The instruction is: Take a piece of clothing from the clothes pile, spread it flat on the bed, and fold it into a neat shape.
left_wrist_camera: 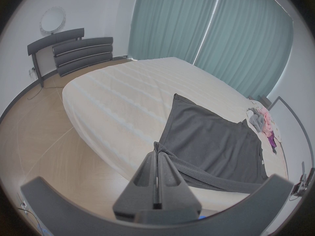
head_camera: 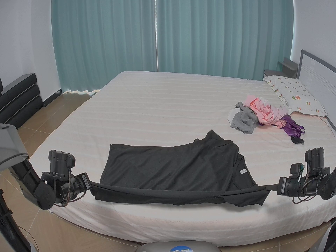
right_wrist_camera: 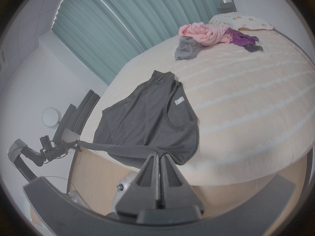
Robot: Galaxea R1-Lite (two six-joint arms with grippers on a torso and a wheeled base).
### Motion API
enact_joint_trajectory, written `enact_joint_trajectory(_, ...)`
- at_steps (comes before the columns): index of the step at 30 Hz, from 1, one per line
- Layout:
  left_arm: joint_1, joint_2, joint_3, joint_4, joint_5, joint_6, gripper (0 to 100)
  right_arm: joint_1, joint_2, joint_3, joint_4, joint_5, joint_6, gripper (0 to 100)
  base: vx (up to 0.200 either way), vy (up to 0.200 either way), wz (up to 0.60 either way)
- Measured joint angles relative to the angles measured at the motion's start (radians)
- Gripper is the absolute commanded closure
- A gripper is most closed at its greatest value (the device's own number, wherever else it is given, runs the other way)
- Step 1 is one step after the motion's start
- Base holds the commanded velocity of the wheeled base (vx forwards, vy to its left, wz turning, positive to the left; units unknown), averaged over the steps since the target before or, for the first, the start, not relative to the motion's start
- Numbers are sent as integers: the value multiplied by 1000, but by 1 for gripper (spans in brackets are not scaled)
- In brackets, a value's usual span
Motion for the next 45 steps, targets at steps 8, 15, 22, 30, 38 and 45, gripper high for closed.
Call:
enact_joint_trajectory(8,4,-7,-207,317,-10,-116,100,4,35,-71,1,-18,16,100,0,0,0)
enact_joint_trajectory(15,6,-40,-254,375,-66,-143,100,5,39,-49,0,-22,13,100,0,0,0)
enact_joint_trajectory(22,8,-58,-240,374,-66,-141,100,5,39,-10,-3,-21,6,100,0,0,0)
enact_joint_trajectory(30,37,-38,-275,374,-72,-143,100,5,53,-89,-7,-27,44,100,0,0,0)
enact_joint_trajectory(38,52,-14,-300,376,-77,-144,100,7,64,-151,0,-44,73,100,0,0,0)
enact_joint_trajectory(45,49,20,-301,377,-91,-144,100,13,78,-150,5,-46,72,100,0,0,0)
